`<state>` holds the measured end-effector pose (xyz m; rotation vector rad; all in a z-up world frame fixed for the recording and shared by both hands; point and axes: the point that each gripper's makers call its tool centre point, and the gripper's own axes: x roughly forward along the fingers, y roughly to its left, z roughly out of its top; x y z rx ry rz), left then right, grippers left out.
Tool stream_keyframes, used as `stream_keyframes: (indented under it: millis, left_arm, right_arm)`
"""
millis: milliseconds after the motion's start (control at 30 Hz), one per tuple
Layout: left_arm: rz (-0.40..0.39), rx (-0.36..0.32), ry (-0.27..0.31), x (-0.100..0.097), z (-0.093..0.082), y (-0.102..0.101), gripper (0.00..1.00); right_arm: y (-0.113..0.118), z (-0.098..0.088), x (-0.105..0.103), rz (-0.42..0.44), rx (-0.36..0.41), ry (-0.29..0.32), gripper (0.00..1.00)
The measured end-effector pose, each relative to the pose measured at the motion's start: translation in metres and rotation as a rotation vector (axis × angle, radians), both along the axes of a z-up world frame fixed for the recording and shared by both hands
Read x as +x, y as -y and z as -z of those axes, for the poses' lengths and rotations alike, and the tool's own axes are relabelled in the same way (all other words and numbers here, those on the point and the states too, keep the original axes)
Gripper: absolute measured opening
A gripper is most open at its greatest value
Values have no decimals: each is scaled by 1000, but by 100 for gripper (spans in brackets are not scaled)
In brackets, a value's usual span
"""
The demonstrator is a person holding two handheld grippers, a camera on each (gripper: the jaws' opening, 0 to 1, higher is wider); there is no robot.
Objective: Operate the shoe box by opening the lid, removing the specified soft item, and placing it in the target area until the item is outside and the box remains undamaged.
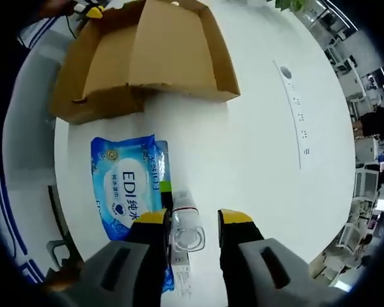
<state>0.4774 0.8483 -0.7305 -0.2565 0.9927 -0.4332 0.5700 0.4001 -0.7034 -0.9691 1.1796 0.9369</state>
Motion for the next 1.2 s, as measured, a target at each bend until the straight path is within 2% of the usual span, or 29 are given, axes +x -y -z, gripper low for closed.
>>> stream_keyframes:
  millis: [233,300,367,467,600,733,833,867,933,1067,1200]
  left_arm:
    - [-1,-2,5,0,0,-1,5]
    - [-2,-5,4,-1,-1,-1,5]
    - [-3,-5,4,-1,-1,-1,5]
    - [-2,-4,4,0,-1,-1,5]
    - [0,-5,6,0,-1,-1,5]
    - [1,-9,7,0,-1,0,5]
    - [-1,-13,6,0,-1,0,5]
    - [-2,-13,7,0,-1,0,5]
    - [-4,-14,8,0,-1,0,5]
    - [-8,-21,9,1,0,0,5]
    - [-13,-23,12,0,0,-1,5]
  right_arm:
    - [-22,-21,0,36,69,61,26]
    - [-36,-25,-2,71,131,69,25]
    - [-47,-28,-6,85,169,65,24]
    - [-57,-28,-10,89,176,64,22]
    - [-77,-27,-14,133,241,54,21]
    - [-92,-21,-15,212,290,12,18]
    - [-103,-19,-11,307,356,-17,17]
    - [-110,-20,-6,368,407,-22,17]
    - [-117,-21,0,434,455,-34,17]
    - [-117,-8,0,421,394,-35,15]
    - [-122,-1,9,478,423,-59,14]
